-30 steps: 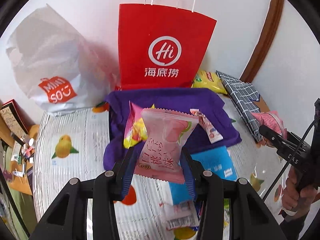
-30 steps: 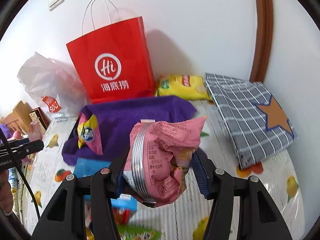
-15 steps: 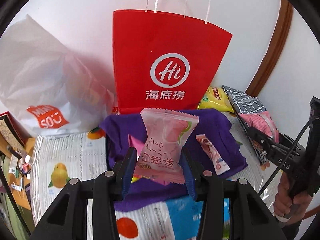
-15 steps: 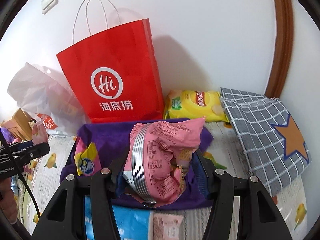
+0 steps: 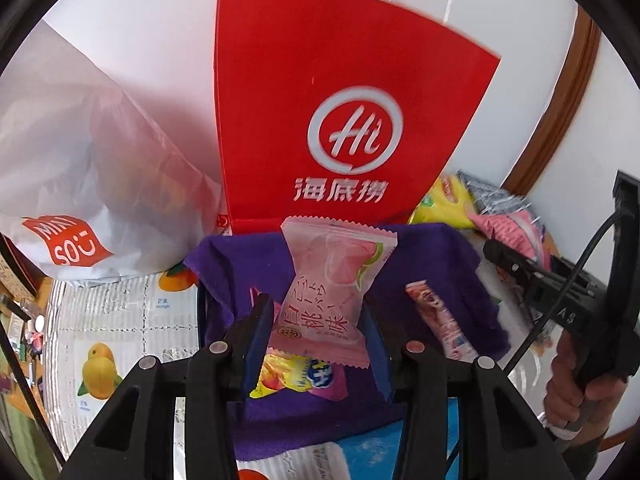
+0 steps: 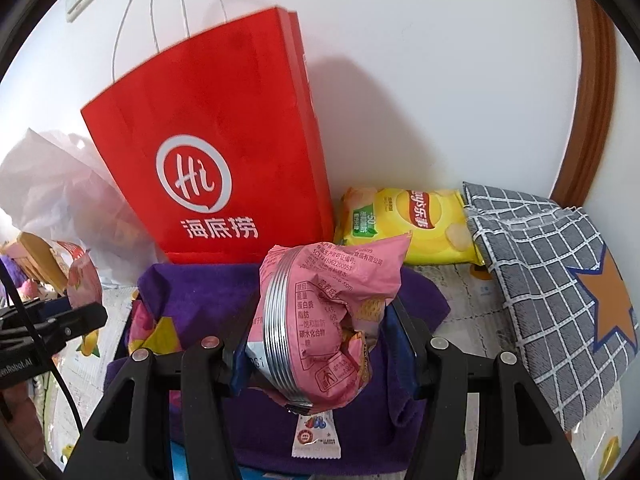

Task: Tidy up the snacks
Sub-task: 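Carry the pink candy and pink snack pack over the purple towel with both tools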

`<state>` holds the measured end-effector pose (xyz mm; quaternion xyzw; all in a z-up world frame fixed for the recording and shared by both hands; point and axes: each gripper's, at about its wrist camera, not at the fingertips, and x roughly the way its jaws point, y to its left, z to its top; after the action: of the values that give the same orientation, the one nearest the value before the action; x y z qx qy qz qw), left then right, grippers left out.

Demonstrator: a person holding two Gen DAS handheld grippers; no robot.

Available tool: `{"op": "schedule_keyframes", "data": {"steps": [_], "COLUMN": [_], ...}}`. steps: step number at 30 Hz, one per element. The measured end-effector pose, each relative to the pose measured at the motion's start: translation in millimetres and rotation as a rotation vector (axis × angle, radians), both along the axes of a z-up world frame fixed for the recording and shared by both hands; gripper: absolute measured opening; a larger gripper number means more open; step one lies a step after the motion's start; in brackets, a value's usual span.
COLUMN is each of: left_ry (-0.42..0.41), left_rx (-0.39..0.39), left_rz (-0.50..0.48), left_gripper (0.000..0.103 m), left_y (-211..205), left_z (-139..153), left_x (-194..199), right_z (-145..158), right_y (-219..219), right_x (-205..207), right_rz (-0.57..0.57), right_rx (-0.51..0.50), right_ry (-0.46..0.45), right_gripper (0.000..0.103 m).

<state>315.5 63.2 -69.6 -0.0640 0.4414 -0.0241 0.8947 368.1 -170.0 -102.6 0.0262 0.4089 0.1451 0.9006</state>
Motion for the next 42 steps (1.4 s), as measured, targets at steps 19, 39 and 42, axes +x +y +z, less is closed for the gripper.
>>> {"op": "schedule_keyframes", "data": {"steps": [19,39,42], "left_ry": [0.043,0.101,0.114], "left_rx": [-0.029,-0.025,-0.028], "left_rz": [-0.003,-0.002,-0.003], "left_gripper": [0.042,0.042,0.042], "left_y": [5.4,5.8,5.7], "left_z": [-18.3,-30.9,-34.1], "left_x": [10.7,17.6,19.1], "right_z": [-38.1,-55.8,-57.0], "right_y": [8.0,23.4,24.6], "right_x": [16.8,18.0,18.1], "right_rz": [0.047,0.097,0.103], "right_rx": [-0.038,-0.082,-0.087], "right_ry": [0.083,0.132,0.136], "right_gripper": [0.056,0.057,0.057]}}
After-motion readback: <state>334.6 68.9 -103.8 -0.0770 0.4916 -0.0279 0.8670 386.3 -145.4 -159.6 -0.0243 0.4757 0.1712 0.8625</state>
